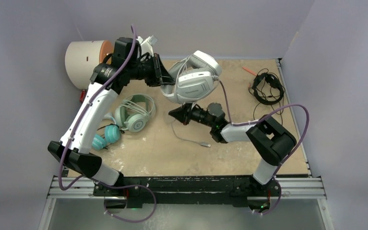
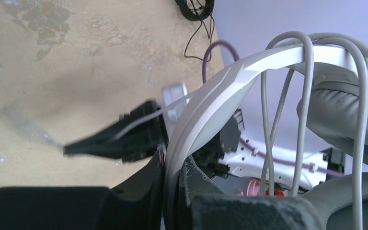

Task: Wrap the headphones
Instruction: Wrap the headphones cable around the headphones.

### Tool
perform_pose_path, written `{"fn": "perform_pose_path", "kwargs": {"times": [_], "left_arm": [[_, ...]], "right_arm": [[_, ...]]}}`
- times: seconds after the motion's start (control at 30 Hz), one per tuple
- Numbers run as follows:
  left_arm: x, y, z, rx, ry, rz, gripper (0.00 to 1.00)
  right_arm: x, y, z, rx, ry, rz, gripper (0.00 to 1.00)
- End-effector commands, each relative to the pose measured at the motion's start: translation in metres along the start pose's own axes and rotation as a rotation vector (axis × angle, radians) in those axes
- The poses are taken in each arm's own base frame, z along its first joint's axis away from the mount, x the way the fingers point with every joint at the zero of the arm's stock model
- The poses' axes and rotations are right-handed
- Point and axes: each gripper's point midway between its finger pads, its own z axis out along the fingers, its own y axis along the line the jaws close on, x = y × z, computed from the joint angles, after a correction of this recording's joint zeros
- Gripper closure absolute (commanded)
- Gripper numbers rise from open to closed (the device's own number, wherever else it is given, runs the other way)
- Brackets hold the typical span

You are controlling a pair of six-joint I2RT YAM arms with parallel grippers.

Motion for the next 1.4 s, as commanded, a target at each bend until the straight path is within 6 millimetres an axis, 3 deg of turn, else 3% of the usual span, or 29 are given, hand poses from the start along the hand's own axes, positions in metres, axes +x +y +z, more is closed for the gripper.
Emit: {"fn": "perform_pose_path", "kwargs": {"times": [0.0,0.13,0.2,0.33,0.43,0.7,0.93,1.03,1.37], "left_arm": [[-0.030,-0.030,-0.014,0.118,-0.164,-0.027,1.00],[-0.035,-0.023,-0.013,0.111,-0.212,-0.064,1.00],[-0.038,-0.016,-0.010,0.095,-0.236,-0.065,1.00],[-0.048,0.017,-0.008,-0.022,-0.324,-0.063,1.00],[-0.054,0.034,-0.011,-0.076,-0.387,-0.064,1.00],[-0.074,0.108,-0.046,-0.445,-0.648,-0.023,1.00],[-0.061,0.158,-0.062,-0.688,-0.632,0.226,1.00],[-0.049,0.180,-0.064,-0.789,-0.578,0.303,1.00],[0.021,0.218,-0.014,-0.936,-0.219,0.506,1.00]], "right_arm": [[-0.003,0.067,-0.006,-0.206,-0.037,0.029,0.91],[0.009,0.108,-0.011,-0.277,-0.004,0.058,0.83],[0.012,0.132,-0.014,-0.320,0.007,0.062,0.85],[0.015,0.171,-0.022,-0.387,0.029,0.069,0.93],[0.017,0.191,-0.026,-0.413,0.057,0.075,1.00],[0.031,0.232,-0.033,-0.446,0.201,0.085,1.00],[0.022,0.220,-0.038,-0.288,0.419,0.034,1.00],[0.011,0.206,-0.043,-0.188,0.496,-0.046,1.00],[-0.045,0.129,-0.043,0.236,0.528,-0.400,1.00]]}}
